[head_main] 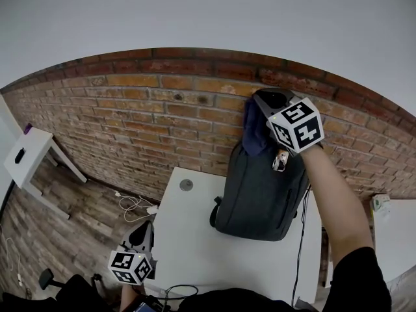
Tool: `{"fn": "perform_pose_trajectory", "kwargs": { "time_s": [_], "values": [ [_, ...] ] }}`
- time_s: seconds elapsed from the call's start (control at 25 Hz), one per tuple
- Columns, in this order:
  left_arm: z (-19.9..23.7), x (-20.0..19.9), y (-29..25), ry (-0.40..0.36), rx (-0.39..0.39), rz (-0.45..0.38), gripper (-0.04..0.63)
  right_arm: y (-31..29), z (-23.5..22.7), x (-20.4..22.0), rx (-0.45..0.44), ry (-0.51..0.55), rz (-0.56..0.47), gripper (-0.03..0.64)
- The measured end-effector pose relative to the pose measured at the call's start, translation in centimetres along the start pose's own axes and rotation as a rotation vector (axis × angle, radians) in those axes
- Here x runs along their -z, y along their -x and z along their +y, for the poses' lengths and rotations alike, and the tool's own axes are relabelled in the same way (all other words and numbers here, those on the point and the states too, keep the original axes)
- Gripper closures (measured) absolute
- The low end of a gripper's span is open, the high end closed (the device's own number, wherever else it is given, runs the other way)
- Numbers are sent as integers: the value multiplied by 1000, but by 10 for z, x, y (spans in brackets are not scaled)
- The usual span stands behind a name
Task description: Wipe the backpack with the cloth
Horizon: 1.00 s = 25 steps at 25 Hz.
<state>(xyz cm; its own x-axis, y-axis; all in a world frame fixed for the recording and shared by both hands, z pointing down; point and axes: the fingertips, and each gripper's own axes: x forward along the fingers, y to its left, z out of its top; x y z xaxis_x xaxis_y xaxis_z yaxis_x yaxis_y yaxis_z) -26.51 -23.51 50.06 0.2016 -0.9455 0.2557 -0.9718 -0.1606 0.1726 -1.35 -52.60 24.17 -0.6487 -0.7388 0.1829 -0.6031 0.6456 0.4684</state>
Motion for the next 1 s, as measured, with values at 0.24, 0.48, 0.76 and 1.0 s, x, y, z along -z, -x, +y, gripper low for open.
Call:
{"fn": "perform_pose_trajectory", "kwargs": {
  "time_s": [0.24, 0.48, 0.76, 1.0],
  "values": [
    [5, 9, -4, 19, -4, 20, 598, -17, 20, 50, -131, 156, 201, 606],
    [3, 7, -7, 16, 1, 21, 598, -10, 49, 100, -289, 313, 430, 606],
    [1, 7, -7, 10, 6, 24, 598, -10, 57, 129, -293, 356, 540, 606],
    [-1, 6, -4, 8, 1, 22, 598, -4, 43, 143, -217, 419, 610, 606]
  ]
}}
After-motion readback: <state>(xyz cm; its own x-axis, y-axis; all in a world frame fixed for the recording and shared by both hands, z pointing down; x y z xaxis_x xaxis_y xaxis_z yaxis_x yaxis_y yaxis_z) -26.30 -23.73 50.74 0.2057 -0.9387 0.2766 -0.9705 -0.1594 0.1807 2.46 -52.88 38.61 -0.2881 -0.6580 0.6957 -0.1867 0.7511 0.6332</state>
